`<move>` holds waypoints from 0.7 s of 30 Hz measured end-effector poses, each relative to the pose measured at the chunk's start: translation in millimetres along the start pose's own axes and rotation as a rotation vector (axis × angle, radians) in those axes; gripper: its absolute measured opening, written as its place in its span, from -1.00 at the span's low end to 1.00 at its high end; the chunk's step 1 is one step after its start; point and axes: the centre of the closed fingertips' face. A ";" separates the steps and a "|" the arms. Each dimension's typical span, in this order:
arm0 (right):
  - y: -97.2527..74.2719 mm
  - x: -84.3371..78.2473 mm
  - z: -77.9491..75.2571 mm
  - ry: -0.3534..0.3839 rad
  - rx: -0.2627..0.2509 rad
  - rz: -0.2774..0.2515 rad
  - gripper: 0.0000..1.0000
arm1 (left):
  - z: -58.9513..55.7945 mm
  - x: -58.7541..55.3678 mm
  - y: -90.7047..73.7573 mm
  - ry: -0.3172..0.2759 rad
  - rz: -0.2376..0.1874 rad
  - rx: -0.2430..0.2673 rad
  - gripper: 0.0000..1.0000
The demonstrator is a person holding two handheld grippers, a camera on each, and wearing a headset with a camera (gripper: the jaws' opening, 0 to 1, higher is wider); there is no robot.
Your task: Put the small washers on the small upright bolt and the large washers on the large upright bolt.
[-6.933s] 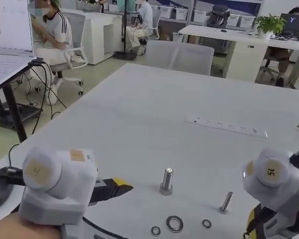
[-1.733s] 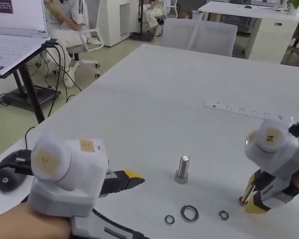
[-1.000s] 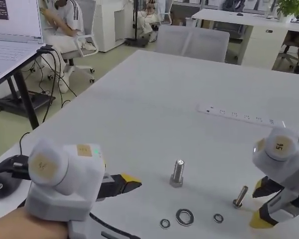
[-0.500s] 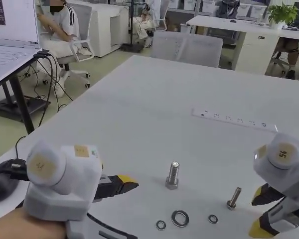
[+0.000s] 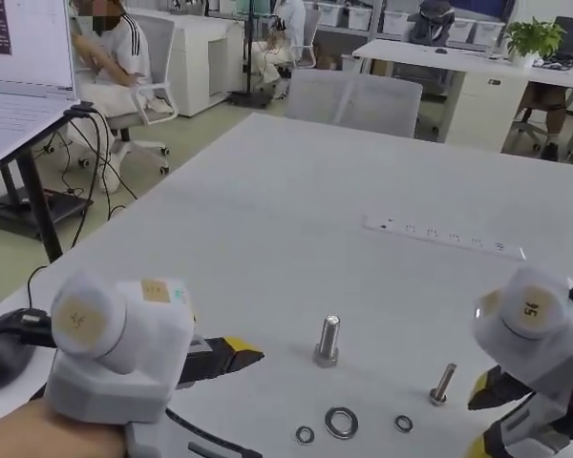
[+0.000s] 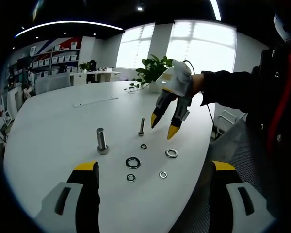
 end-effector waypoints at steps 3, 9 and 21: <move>1.2 6.3 2.4 -0.013 0.003 0.001 -0.17 | -0.5 0.4 -0.8 0.002 -0.002 0.000 0.89; 5.2 18.3 4.8 -0.036 0.008 0.001 -0.18 | -1.2 1.1 -1.7 0.002 -0.007 0.001 0.89; 16.1 42.4 1.6 -0.094 0.013 0.014 -0.32 | -1.0 2.0 -2.9 0.000 -0.013 0.007 0.89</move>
Point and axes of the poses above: the centre of the closed fingertips' face, and the gripper's own axes: y roughly forward along the fingers, z roughly to its left, x roughly out of its top, and after that the axes turned 8 degrees about x, right-handed
